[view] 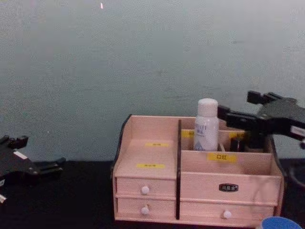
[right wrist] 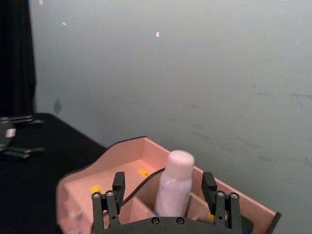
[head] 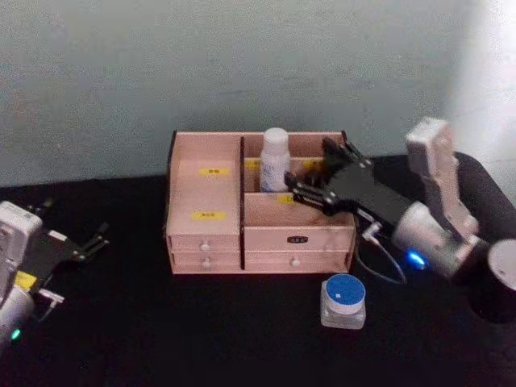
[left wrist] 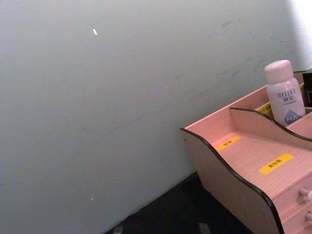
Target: Pick up the facial cleanser and watermelon frost from the table and place them into the tiered storage box.
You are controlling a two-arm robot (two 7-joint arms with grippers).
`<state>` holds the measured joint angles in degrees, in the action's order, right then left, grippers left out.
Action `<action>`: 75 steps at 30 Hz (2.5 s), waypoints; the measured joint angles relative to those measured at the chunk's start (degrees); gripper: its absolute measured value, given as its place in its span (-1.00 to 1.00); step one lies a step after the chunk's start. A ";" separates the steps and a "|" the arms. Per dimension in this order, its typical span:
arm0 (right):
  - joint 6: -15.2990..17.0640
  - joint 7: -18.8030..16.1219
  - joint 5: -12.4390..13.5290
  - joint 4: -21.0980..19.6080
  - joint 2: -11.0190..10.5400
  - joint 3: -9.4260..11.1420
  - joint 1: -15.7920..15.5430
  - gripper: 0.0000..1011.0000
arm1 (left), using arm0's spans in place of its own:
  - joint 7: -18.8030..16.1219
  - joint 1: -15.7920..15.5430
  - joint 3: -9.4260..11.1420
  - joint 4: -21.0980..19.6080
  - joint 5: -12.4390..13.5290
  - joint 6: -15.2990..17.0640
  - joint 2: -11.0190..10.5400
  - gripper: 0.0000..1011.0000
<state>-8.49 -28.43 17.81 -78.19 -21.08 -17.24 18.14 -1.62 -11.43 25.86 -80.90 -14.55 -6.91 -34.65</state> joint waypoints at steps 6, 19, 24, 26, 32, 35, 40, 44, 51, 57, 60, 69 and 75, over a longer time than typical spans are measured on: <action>-0.16 -1.74 2.38 -7.07 -4.62 1.35 -6.21 0.98 | 0.00 0.00 0.00 0.00 0.00 0.00 0.00 0.98; 3.59 -3.19 5.92 -14.75 -12.42 2.66 -16.06 0.98 | 0.00 0.00 0.00 0.00 0.00 0.00 0.00 0.98; 5.16 -3.24 6.51 -15.11 -13.95 2.41 -17.71 0.98 | 0.00 0.00 0.00 0.00 0.01 0.00 0.00 0.98; 5.63 -3.26 6.65 -15.10 -14.32 2.25 -18.01 0.98 | 0.00 0.00 0.00 0.00 0.01 0.00 0.00 0.98; 7.32 -3.26 6.75 -14.25 -15.45 1.25 -18.26 0.98 | 0.00 0.00 0.00 0.00 0.00 0.00 0.00 0.98; 7.87 -3.27 6.69 -13.67 -15.66 0.71 -17.91 0.98 | 0.00 0.00 0.00 0.00 0.01 0.00 0.00 0.98; 8.68 -3.38 6.46 -12.76 -15.82 -0.13 -17.25 0.98 | 0.00 0.00 0.00 0.00 0.00 0.00 0.00 0.98; 9.28 -3.36 6.33 -12.04 -15.88 -0.66 -16.83 0.98 | 0.00 0.00 0.00 0.00 0.00 0.00 0.00 0.98; 9.89 -2.77 6.11 -10.24 -15.47 -1.23 -16.08 0.98 | 0.00 0.00 0.00 0.00 0.00 0.00 0.00 0.98; 10.01 -2.68 6.01 -8.81 -15.10 -1.61 -15.30 0.98 | 0.00 0.00 0.00 0.00 0.00 0.00 0.00 0.98; 10.08 -2.70 5.93 -8.27 -14.99 -1.78 -15.02 0.98 | 0.00 0.00 0.00 0.00 0.00 0.00 0.00 0.98; 10.49 -2.85 5.99 -7.62 -14.89 -2.08 -14.70 0.98 | 0.00 0.00 0.00 0.00 0.00 0.00 0.00 0.98; 10.78 -2.99 6.05 -7.20 -14.82 -2.43 -14.47 0.98 | 0.00 0.00 0.00 0.00 0.00 0.00 0.00 0.98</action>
<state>2.28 -31.42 23.86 -85.40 -35.90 -19.66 3.67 -1.62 -11.43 25.86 -80.90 -14.55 -6.91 -34.64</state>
